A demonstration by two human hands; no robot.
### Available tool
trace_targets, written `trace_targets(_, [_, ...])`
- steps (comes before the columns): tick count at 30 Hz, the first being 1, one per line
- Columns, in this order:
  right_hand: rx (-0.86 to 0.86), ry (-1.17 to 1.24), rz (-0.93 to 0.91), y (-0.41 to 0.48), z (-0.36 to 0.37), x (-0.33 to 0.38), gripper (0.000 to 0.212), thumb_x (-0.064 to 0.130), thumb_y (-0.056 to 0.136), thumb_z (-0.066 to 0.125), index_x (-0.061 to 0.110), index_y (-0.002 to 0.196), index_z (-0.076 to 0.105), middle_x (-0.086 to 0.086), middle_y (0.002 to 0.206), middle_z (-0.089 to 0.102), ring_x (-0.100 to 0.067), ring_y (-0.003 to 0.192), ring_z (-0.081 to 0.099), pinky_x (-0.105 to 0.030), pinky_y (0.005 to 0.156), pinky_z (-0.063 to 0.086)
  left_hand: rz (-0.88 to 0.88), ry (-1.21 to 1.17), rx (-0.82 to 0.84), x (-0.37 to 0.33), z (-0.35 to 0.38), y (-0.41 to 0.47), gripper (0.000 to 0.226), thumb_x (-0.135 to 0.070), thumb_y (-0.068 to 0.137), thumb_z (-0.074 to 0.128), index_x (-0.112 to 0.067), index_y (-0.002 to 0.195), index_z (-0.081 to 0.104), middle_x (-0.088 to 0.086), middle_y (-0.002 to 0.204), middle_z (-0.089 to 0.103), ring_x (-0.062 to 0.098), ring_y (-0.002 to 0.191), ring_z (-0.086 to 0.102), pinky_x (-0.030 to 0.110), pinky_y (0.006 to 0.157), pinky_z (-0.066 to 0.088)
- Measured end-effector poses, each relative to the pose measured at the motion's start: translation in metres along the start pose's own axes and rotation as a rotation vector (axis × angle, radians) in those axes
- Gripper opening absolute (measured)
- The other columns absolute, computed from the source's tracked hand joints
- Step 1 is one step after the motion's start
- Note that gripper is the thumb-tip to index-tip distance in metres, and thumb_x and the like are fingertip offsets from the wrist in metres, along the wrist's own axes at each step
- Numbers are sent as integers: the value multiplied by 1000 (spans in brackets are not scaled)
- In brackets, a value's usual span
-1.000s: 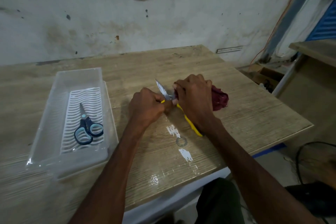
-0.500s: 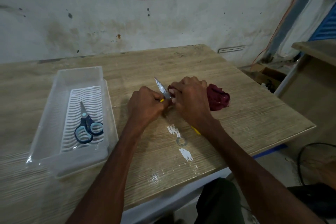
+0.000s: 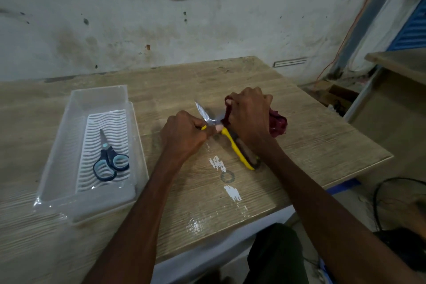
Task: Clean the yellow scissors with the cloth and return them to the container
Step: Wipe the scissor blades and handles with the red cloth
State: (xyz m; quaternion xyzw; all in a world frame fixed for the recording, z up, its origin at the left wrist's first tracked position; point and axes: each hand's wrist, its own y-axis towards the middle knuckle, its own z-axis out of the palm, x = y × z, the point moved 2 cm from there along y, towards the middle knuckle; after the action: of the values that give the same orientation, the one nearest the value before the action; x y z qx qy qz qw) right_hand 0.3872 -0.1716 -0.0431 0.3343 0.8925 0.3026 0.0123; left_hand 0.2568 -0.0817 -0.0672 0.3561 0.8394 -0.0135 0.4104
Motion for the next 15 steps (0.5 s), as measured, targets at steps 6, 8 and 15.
trace_targets(6, [-103, 618, 367, 0, -2, -41, 19, 27, 83, 66, 17, 97, 76, -7, 94, 75, -22, 94, 69, -36, 86, 52, -31, -45, 67, 5, -2, 2, 38, -68, 67, 75, -31, 71, 80, -8, 51, 65, 11, 63, 68, 30, 63, 51])
trace_targets(8, [-117, 718, 443, -9, -1, -43, 24, 32, 81, 66, 21, 99, 75, -3, 94, 76, -17, 93, 69, -38, 87, 54, -42, -62, 83, 3, -2, 4, 38, -68, 66, 75, -30, 67, 79, -8, 49, 64, 10, 60, 67, 30, 62, 51])
trace_targets(15, [-22, 1117, 575, -7, -1, -55, 18, 9, 86, 65, 5, 102, 71, -5, 80, 71, -12, 74, 67, -32, 75, 57, -64, -152, 7, 7, -16, 7, 34, -64, 65, 78, -30, 61, 78, -5, 48, 66, 13, 54, 68, 38, 67, 58])
